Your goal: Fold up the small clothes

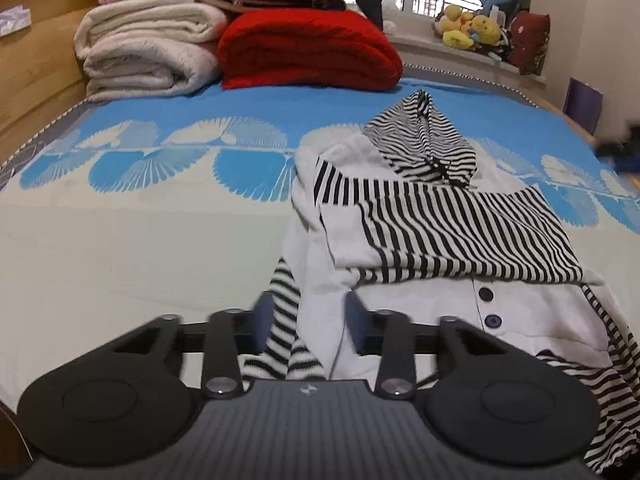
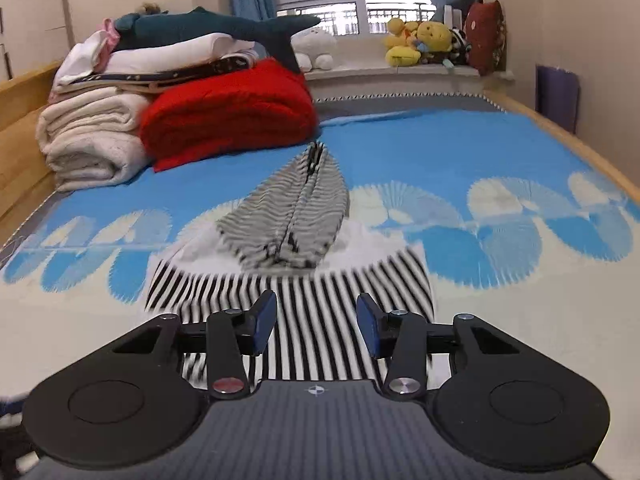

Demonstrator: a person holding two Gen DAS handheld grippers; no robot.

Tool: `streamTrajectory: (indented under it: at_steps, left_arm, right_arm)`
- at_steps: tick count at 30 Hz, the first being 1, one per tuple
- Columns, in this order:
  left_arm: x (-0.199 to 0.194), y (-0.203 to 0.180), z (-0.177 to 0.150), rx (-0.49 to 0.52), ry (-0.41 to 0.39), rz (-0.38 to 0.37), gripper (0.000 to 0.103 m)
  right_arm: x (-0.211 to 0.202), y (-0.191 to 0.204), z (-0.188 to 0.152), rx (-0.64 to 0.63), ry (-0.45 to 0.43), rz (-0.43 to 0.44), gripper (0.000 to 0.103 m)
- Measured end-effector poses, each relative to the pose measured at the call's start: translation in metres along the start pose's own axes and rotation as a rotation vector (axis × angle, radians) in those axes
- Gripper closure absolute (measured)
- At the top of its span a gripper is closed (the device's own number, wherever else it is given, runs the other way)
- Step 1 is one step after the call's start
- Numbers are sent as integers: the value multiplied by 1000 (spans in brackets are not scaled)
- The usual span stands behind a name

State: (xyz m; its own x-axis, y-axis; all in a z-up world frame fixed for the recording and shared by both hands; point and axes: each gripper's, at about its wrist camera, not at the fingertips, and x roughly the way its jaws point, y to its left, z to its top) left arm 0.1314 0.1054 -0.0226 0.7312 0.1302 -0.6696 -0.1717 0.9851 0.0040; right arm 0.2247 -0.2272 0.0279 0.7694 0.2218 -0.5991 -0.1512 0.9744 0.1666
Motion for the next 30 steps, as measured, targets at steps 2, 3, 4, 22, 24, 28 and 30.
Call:
streamTrajectory:
  at_steps: [2,3,4,22,24,28,30]
  left_arm:
    - [2,1,8,11,-7,3,81]
    - [3,1,13,15,-9,6,83]
    - [5,0,19,22,-9,3,86]
    - [194,-86,239,49,31,-75,86]
    - [228,-97,261,17,53,-88,86]
    - [305,-123,301,15,83,-78,86]
    - [341,-135,315,12,91,-56,86]
  right_arm:
    - [17,-3,17,25,-25,35,57]
    - [25,-5,22,28,-37,40,57]
    - [32,-9,24,30,-49,42,57]
    - [104,-91,26,11,207,-101,57]
    - [103,-95,27,-1,207,-100,57]
    - [106,-105,26,-4,227,-120,57]
    - [111,-109,25,11,242,-126,57]
